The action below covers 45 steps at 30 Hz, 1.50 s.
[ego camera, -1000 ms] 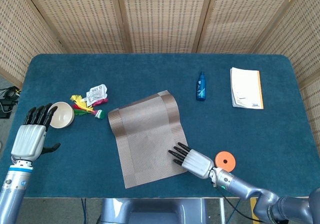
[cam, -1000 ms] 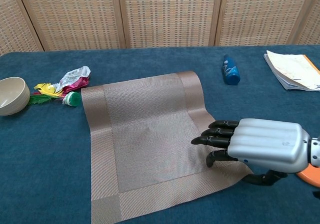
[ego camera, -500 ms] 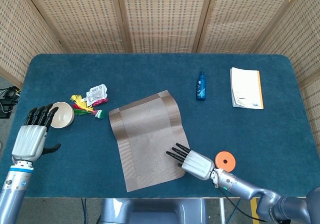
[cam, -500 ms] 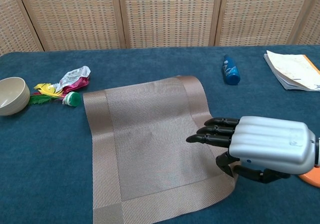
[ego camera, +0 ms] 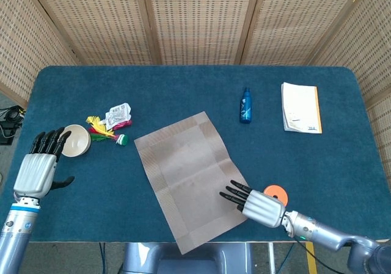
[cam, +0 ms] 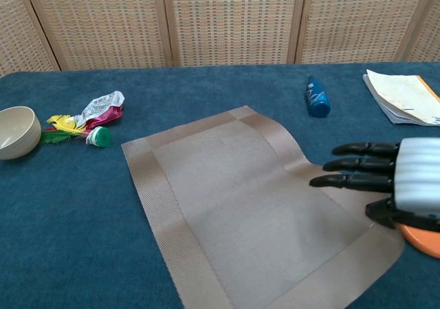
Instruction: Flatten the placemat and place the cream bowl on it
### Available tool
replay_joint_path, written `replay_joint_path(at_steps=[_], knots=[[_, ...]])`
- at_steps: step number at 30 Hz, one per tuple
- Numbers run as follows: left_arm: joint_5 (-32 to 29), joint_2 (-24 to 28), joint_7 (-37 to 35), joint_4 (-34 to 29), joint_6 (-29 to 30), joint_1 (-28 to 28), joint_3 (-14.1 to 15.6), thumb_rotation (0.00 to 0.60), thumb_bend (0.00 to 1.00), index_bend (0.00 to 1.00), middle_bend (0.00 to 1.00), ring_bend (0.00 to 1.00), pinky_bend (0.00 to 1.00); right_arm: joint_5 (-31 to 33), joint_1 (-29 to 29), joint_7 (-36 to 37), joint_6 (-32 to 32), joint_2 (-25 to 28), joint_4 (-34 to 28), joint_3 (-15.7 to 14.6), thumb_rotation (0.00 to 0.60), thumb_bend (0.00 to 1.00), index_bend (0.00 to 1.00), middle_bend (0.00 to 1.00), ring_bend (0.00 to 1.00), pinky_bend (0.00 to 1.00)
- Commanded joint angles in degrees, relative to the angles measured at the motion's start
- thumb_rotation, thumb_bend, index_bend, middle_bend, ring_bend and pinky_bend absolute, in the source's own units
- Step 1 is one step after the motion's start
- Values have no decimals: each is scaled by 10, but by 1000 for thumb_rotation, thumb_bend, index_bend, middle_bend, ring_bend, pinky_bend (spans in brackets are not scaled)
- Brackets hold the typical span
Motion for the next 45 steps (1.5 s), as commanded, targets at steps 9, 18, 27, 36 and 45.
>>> replay_joint_path(at_steps=[9,18,27,36,45], knots=[[-3,2,-2,-1,2,2,-2,600,0,0,0,0,0,-25,69,-70,-23,60,132,53,600,671,738,33,0,0],[-18,2,-2,3,-2,2,-8,600,0,0,0,0,0,-30,126,-82,-69,5,302,70,600,610,736,0,0,0],[-25,2,-3,7,-8,-1,-9,600,0,0,0,0,0,74,84,-104,-50,-20,345,128,600,8,0,0,0,0],[-16,-6,-7,21,-26,-11,-6,600,0,0,0,0,0,261,-55,-30,62,15,172,212,600,0,0,0,0,0],[76,-41,-71,100,-105,-71,3,600,0,0,0,0,0,358,-178,65,112,60,-56,201,600,0,0,0,0,0]])
